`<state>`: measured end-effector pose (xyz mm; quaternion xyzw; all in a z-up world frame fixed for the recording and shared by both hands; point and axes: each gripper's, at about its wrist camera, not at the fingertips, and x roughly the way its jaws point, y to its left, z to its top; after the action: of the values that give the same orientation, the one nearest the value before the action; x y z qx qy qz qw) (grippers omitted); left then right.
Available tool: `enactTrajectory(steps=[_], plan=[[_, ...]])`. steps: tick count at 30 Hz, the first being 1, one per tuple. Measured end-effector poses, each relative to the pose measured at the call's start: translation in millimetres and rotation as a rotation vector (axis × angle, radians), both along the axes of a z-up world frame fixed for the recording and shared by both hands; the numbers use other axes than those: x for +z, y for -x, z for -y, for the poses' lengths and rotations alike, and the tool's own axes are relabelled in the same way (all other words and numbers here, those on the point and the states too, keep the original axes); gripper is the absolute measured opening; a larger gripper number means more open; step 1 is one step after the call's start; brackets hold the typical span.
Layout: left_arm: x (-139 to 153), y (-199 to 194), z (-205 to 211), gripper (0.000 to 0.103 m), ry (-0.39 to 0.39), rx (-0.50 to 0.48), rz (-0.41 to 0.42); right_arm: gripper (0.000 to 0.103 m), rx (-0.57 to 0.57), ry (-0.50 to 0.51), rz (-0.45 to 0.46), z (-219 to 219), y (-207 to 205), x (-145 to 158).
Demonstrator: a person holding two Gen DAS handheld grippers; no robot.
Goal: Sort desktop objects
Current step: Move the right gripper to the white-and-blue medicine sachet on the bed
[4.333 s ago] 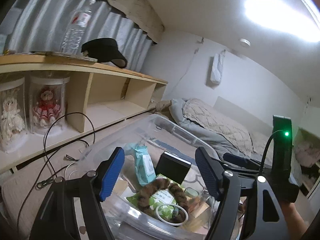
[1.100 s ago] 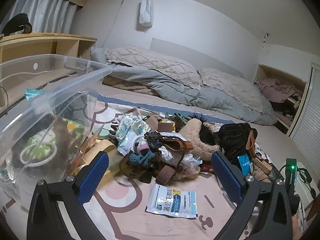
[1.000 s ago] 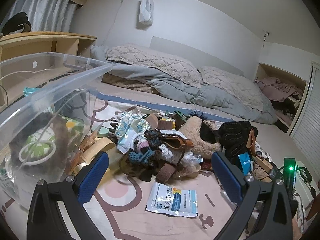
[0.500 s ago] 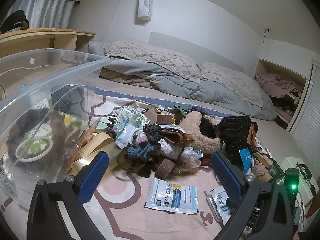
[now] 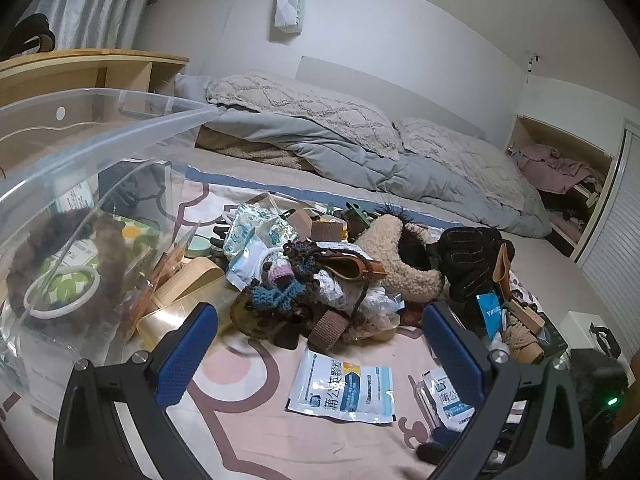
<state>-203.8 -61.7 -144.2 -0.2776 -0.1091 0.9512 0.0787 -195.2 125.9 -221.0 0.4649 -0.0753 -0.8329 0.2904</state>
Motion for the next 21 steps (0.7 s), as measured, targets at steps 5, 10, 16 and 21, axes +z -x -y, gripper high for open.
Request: enactTrajectory(steps=[5, 10, 16, 21], plan=[[-1, 0, -1, 0.103, 0.005, -0.005, 0.004, 0.021, -0.056, -0.063, 0.045, -1, 11, -16], [-4, 2, -2, 0.103, 0.000, -0.011, 0.016, 0.018, -0.185, -0.094, 0.059, -34, 14, -14], [-9, 0, -15, 0.103, -0.002, -0.065, 0.028, 0.018, -0.264, -0.020, -0.093, -69, 9, 29], [-17, -1, -33, 0.103, -0.006, -0.132, 0.058, 0.018, -0.416, -0.006, -0.024, -104, 36, 16]])
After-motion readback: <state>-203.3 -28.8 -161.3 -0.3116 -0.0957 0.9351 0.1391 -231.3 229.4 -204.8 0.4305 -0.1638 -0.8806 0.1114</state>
